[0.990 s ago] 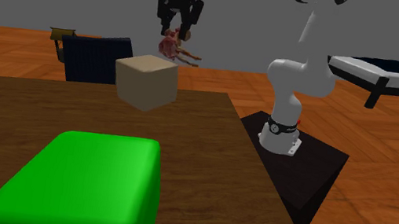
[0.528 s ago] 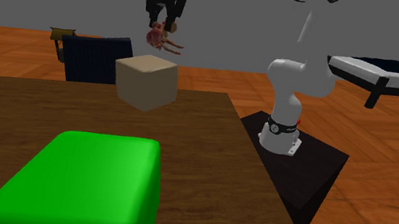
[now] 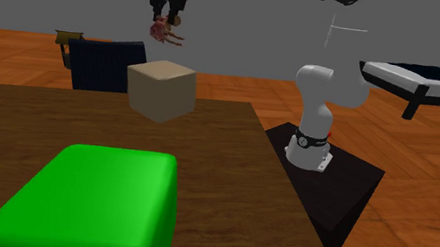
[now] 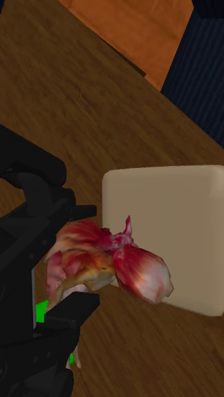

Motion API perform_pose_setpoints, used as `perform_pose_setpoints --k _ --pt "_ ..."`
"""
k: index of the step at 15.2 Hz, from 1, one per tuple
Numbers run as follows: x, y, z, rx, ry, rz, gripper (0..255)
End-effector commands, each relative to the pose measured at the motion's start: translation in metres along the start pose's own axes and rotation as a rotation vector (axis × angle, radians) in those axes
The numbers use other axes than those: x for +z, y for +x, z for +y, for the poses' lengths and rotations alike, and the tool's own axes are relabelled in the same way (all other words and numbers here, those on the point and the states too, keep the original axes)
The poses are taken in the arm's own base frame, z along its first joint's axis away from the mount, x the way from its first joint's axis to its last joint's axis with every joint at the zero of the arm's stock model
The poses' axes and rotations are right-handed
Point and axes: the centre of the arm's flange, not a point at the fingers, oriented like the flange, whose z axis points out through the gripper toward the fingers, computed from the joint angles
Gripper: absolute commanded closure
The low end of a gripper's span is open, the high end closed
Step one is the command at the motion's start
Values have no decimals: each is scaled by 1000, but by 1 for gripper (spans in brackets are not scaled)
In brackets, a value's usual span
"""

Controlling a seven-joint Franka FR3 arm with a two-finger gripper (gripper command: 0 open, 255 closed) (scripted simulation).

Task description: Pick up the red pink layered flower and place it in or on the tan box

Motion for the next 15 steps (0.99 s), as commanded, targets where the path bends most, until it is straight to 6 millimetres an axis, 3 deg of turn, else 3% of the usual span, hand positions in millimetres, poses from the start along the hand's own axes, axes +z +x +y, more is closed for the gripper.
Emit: perform_pose_setpoints --k 1,2,15 --pt "-5 -5 24 -5 0 1 255" --pt "-8 -9 34 -5 0 1 255" --pt "58 -29 37 -5 0 1 255"
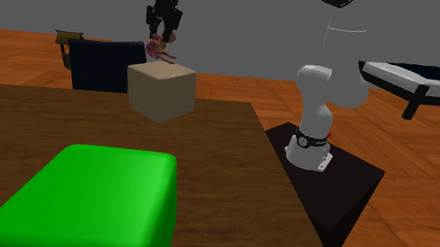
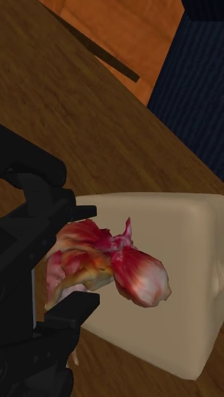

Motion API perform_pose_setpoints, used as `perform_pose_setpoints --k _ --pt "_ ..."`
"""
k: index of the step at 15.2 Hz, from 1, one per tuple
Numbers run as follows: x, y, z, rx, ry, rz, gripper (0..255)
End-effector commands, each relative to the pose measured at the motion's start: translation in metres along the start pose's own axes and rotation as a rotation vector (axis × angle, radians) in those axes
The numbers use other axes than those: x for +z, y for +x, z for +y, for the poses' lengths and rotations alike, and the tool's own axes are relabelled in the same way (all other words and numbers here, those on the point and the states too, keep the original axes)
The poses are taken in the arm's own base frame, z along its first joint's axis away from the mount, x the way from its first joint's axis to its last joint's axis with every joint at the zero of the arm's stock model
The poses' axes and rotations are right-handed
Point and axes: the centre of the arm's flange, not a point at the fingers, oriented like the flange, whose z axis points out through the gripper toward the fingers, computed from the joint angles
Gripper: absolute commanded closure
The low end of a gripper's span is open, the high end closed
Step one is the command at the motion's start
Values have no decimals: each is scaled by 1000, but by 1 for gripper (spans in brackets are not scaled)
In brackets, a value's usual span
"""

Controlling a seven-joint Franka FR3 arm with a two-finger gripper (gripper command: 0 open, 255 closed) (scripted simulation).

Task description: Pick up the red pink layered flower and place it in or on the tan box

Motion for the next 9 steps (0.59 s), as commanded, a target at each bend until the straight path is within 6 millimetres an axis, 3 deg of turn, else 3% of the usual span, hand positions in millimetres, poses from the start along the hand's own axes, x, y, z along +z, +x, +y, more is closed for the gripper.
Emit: perform_pose_setpoints --k 1,6,9 --pt "10 -2 0 0 -1 0 255" --pt "35 -10 1 0 -1 0 255" --pt "35 -10 1 0 -1 0 255"
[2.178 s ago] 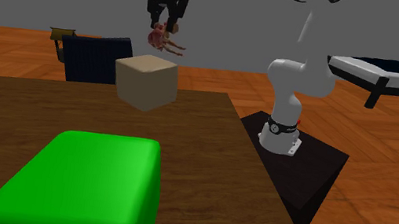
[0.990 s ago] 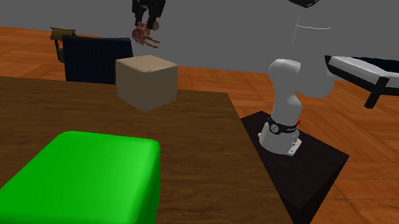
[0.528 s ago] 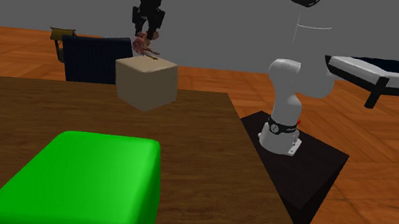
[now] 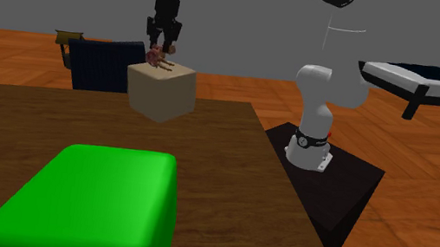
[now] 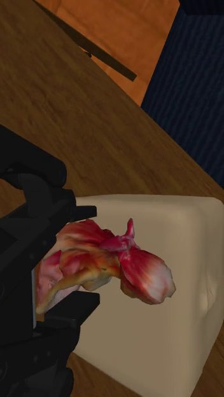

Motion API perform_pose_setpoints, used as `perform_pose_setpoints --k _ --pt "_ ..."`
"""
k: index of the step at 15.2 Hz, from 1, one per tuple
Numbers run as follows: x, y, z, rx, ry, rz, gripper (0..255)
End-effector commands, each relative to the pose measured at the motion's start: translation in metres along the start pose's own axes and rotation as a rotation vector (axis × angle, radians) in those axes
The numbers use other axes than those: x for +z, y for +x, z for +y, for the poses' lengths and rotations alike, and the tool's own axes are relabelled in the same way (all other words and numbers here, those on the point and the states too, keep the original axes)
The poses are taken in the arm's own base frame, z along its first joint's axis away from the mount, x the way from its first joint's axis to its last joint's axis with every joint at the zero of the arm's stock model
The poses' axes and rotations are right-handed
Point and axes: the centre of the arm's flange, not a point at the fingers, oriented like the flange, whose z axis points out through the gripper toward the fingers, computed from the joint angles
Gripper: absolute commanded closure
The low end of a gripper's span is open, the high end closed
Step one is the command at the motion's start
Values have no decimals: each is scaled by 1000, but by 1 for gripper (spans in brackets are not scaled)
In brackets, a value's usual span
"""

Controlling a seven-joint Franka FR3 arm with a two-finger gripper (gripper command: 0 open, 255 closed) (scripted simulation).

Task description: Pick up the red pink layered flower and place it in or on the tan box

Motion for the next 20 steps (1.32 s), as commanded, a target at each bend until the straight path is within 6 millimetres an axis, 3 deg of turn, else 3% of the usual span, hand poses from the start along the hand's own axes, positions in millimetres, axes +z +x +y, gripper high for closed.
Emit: perform_pose_setpoints --k 1,5,6,11,15,20 --pt "3 2 -1 -2 3 -2 255" --pt "3 2 -1 -2 3 -2 255" --pt "2 2 -1 -2 3 -2 0" --pt "3 2 -1 -2 3 -2 0" --pt "-47 2 -1 -2 3 -2 0" --pt "-47 2 -1 -2 3 -2 0"
